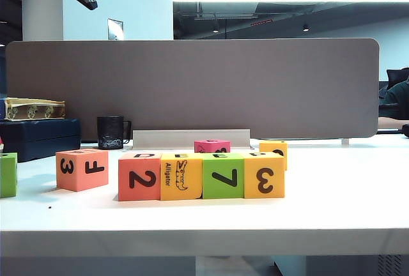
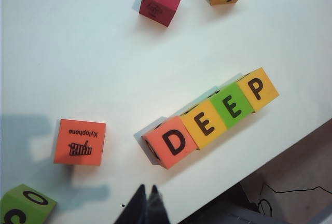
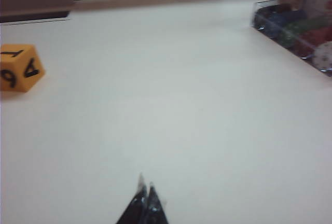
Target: Select the appropriate blocks from the scattered letter blocks on the table and arrange them in a row to spell out "DEEP".
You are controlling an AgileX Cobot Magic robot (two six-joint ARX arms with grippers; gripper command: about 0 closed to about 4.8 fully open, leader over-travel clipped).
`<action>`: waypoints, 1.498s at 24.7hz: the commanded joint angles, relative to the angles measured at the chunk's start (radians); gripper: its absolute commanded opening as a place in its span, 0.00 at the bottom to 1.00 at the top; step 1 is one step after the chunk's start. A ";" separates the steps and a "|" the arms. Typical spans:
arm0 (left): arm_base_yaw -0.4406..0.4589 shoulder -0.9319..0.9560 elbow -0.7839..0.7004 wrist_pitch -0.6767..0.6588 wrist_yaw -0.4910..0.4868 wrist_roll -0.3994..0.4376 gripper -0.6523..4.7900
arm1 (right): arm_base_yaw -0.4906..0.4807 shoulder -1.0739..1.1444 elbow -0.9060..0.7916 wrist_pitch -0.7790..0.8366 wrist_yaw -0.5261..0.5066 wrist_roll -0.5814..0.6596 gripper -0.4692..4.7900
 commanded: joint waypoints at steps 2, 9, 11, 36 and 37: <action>0.001 -0.004 0.000 0.014 0.004 0.000 0.11 | -0.032 -0.009 -0.006 -0.001 0.006 0.000 0.09; 0.001 -0.004 0.000 0.014 0.004 0.000 0.11 | -0.011 -0.009 -0.011 0.092 0.009 0.000 0.09; 0.001 -0.004 0.000 0.014 0.004 0.001 0.11 | -0.012 -0.009 -0.011 0.103 0.009 -0.003 0.09; 0.001 -0.004 0.000 0.017 0.004 0.000 0.11 | -0.012 -0.009 -0.011 0.013 -0.059 -0.039 0.09; 0.001 -0.004 0.000 0.017 0.004 0.000 0.11 | -0.012 -0.009 -0.011 0.013 -0.059 -0.038 0.09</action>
